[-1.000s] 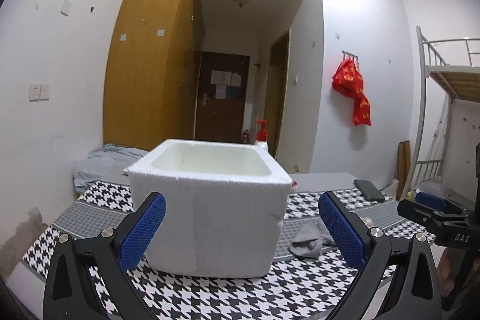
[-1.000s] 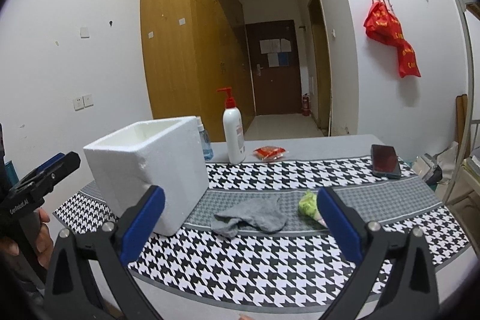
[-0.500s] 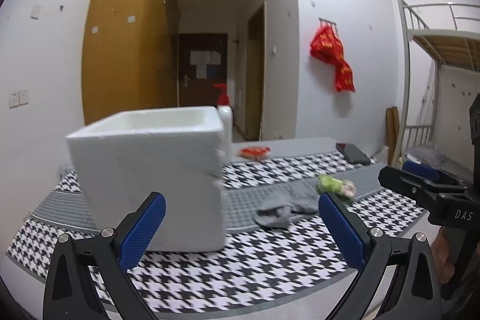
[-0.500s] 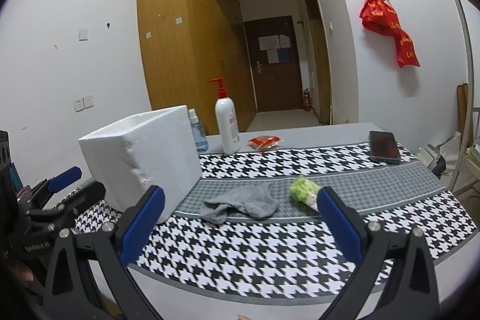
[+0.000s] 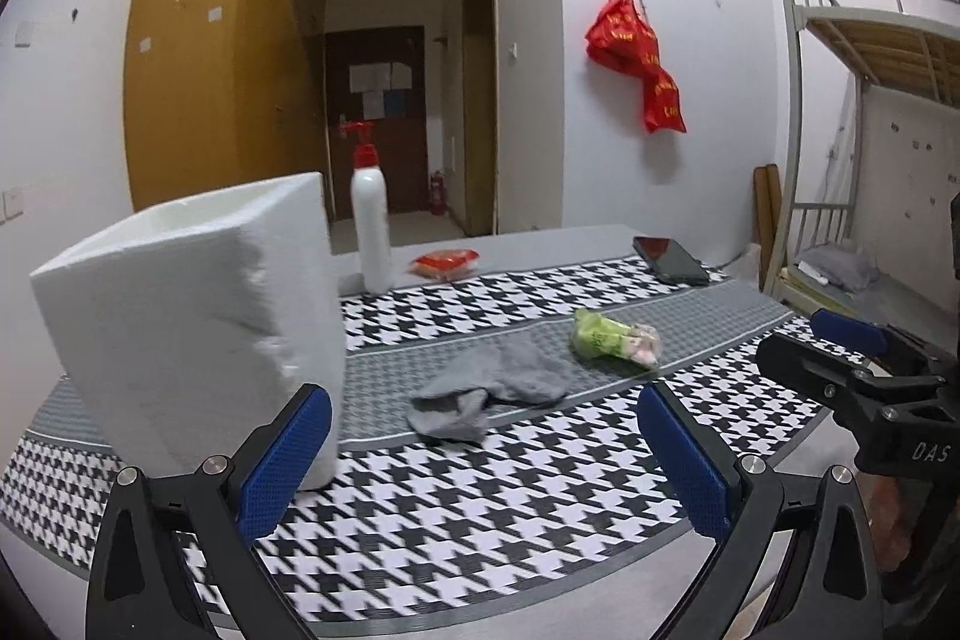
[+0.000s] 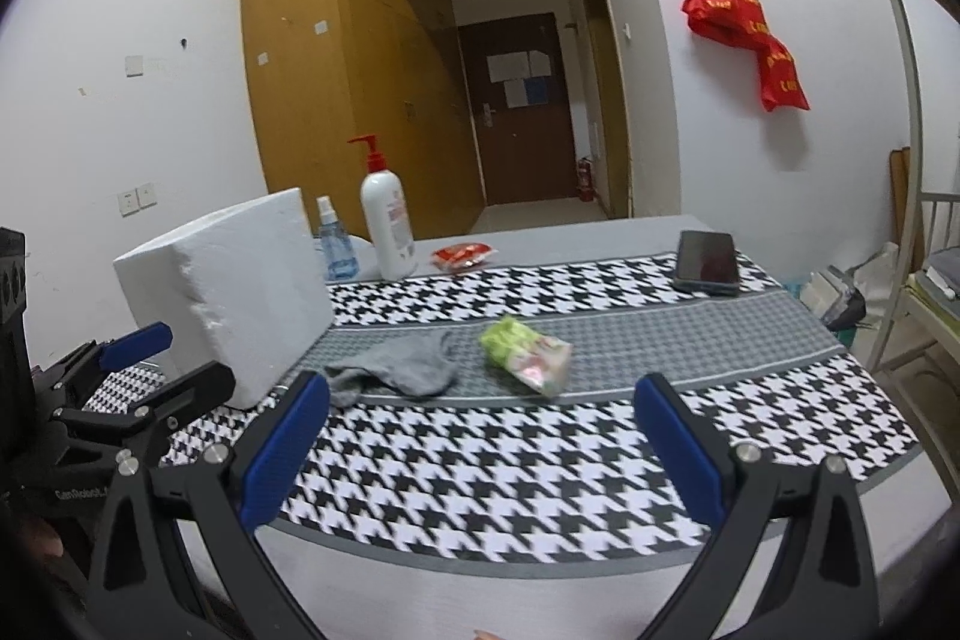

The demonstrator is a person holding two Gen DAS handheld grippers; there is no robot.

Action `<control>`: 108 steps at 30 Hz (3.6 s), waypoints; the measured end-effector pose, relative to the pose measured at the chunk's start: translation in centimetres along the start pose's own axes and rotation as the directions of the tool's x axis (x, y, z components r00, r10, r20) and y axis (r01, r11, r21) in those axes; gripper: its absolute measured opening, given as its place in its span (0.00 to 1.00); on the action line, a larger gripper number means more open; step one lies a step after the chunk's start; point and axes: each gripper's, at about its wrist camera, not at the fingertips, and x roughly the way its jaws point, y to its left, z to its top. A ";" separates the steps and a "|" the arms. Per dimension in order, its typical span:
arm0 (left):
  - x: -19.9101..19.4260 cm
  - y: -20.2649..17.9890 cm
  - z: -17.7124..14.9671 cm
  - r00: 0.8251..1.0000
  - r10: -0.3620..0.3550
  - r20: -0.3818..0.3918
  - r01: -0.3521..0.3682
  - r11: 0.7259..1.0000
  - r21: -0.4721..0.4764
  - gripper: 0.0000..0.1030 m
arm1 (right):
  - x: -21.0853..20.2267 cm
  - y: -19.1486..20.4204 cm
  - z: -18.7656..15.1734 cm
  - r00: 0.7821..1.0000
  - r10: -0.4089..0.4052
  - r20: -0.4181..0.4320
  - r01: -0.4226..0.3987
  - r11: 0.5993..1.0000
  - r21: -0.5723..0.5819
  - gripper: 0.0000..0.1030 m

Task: Organize soft objects
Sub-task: 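Reach the left gripper down toward the grey sock, then close the left gripper on the grey sock while the right gripper grasps the green packet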

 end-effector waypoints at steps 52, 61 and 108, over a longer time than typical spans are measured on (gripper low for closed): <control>14.3 0.9 1.7 0.940 0.058 -0.335 -0.058 0.998 0.011 0.90 | 8.2 -3.7 3.2 0.970 -0.093 -0.226 0.093 0.996 -0.012 0.99; 15.3 1.1 1.4 0.923 0.041 -0.383 -0.039 0.999 0.012 0.80 | 8.8 -3.5 3.1 0.966 -0.086 -0.245 0.082 0.996 -0.026 0.99; 15.1 2.7 1.2 0.915 -0.129 -0.383 0.105 0.991 -0.081 0.14 | 16.6 -1.4 1.5 0.890 -0.040 -0.455 -0.037 0.986 -0.160 0.80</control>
